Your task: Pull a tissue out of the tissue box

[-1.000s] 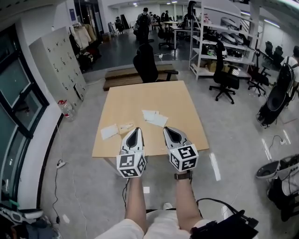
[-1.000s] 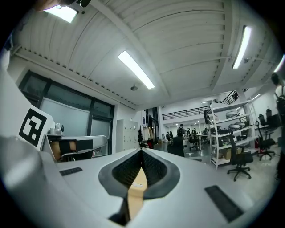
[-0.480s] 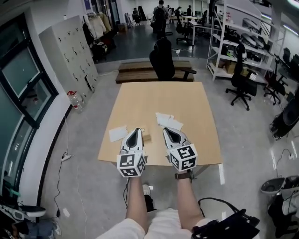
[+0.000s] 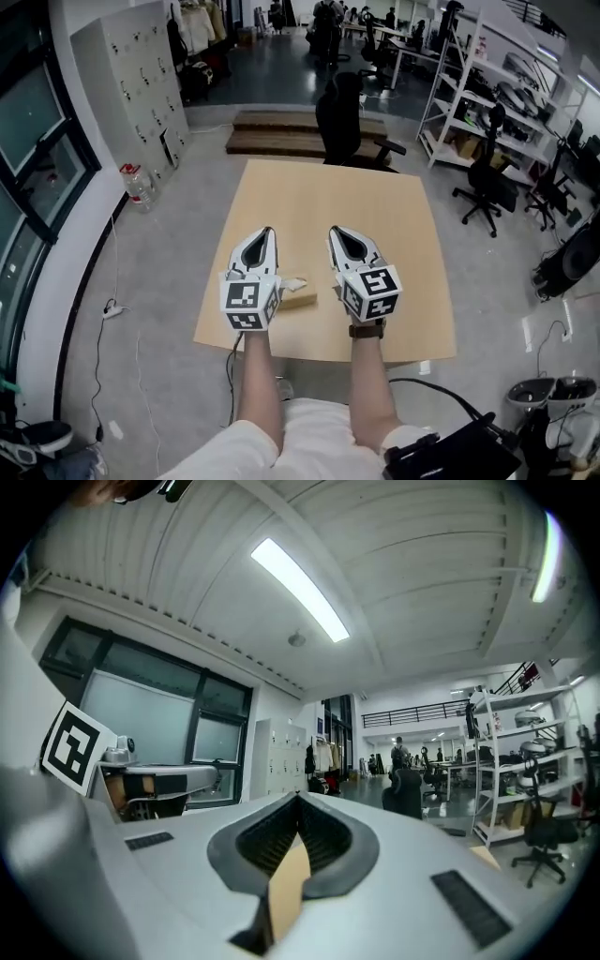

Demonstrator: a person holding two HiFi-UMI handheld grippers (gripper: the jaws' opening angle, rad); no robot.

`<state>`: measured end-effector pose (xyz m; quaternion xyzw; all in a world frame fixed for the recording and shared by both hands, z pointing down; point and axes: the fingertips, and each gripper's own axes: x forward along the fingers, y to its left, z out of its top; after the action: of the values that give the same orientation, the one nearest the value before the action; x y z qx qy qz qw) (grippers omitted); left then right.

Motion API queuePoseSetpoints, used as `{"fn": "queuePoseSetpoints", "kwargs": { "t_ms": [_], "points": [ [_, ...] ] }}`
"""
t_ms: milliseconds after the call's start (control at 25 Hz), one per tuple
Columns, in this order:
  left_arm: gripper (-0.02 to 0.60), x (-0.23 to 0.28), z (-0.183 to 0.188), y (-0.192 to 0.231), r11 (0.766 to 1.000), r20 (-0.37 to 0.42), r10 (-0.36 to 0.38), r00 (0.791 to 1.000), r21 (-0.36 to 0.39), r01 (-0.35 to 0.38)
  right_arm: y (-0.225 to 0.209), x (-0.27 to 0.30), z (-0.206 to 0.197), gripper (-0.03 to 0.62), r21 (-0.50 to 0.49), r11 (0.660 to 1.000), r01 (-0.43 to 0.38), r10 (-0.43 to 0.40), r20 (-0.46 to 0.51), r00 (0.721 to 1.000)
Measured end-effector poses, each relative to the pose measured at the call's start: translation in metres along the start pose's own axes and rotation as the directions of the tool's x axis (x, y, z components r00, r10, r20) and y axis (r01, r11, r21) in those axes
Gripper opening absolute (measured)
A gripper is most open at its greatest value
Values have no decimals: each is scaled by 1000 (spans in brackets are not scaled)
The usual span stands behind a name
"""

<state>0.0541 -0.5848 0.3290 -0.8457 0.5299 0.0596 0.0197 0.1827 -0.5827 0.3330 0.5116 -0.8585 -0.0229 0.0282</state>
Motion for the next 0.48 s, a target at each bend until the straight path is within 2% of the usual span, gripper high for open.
{"fn": "queuePoseSetpoints", "kwargs": {
  "t_ms": [120, 200, 480],
  "points": [
    [2, 17, -15, 34, 999, -39, -37, 999, -8, 37, 10, 40, -22, 2, 21, 1000, 13, -12, -50, 999],
    [2, 24, -26, 53, 998, -56, -54, 997, -28, 53, 24, 61, -39, 2, 2, 1000, -10, 10, -104, 995],
    [2, 58, -90, 65, 992, -125, -122, 985, -41, 118, 1, 99, -98, 2, -21, 993, -114, 108, -207, 972]
  ]
}}
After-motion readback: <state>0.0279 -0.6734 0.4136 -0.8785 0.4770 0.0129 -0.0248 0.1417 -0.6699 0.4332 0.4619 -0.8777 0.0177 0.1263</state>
